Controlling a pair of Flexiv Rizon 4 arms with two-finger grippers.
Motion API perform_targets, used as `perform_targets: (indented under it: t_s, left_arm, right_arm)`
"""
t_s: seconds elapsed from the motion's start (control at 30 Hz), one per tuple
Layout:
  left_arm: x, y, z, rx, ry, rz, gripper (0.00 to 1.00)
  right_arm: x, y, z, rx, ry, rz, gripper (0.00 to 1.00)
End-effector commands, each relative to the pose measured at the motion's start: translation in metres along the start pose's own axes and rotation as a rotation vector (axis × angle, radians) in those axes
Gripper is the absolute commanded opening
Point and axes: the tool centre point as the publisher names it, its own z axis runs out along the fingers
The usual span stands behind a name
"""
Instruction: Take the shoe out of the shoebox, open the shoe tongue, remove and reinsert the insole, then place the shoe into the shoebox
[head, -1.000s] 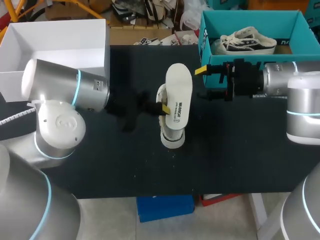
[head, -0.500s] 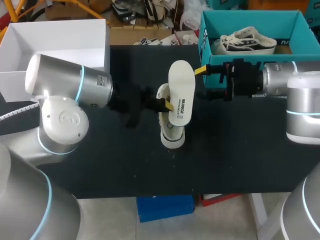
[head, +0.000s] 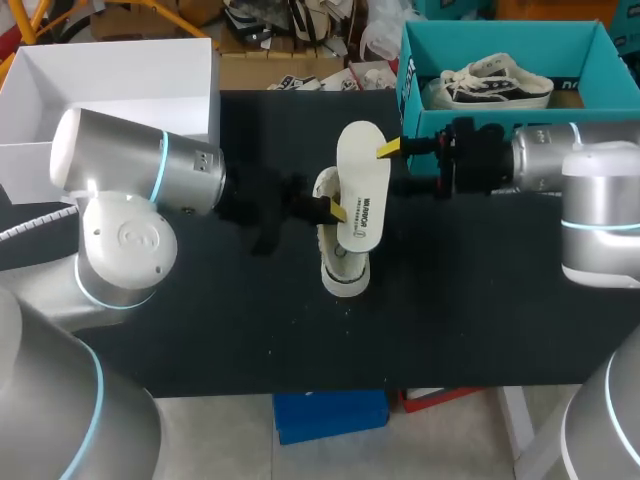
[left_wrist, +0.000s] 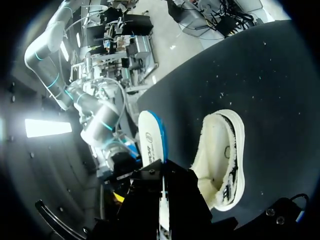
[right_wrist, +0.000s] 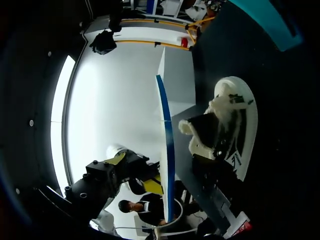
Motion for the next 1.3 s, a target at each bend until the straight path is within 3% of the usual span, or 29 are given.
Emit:
perform_targets:
  t_s: [0.03,0.3,0.5,0.57,0.6,0.93,0.97,1.0,1.1,1.3]
  left_arm:
    - [0.0,-0.001,-0.001,-0.004,0.001,0.002,0.0]
    - [0.0,-0.001,-0.001,-0.004,0.001,0.002,0.0]
    - [0.0,-0.001,-0.001,-0.004,0.001,0.002,0.0]
    - [0.0,-0.001,-0.001,-0.004,0.001,0.002,0.0]
    - [0.0,-0.001,-0.001,-0.004,0.001,0.002,0.0]
    - [0.0,-0.001,-0.001,-0.004,0.001,0.002,0.01]
    - [-0.004,-0.002,-0.005,-0.004,0.011,0.005,0.75]
    - [-0.007,-0.004,-0.01,0.002,0.039,0.012,1.0]
    - [-0.018,-0.011,-0.023,0.074,0.233,0.045,1.0]
    - [-0.036,-0.032,-0.058,0.177,0.464,0.055,1.0]
  right_arm:
    - [-0.001,-0.006,0.006,-0.011,0.001,-0.001,0.49]
    - [-0.004,-0.013,0.013,-0.003,0.003,0.002,0.4]
    - [-0.007,-0.013,0.018,-0.001,0.002,0.007,0.16]
    - [-0.008,-0.012,0.018,-0.003,0.0,0.009,0.02]
    - [-0.008,-0.012,0.018,-0.004,-0.017,0.014,0.0]
    - [-0.008,-0.012,0.018,-0.004,-0.017,0.014,0.0]
    - [-0.008,-0.012,0.018,-0.004,-0.017,0.014,0.0]
    - [-0.008,-0.012,0.018,-0.004,-0.017,0.014,0.0]
    - [-0.008,-0.012,0.018,-0.004,-0.017,0.014,0.0]
    - [-0.008,-0.012,0.018,-0.004,-0.017,0.014,0.0]
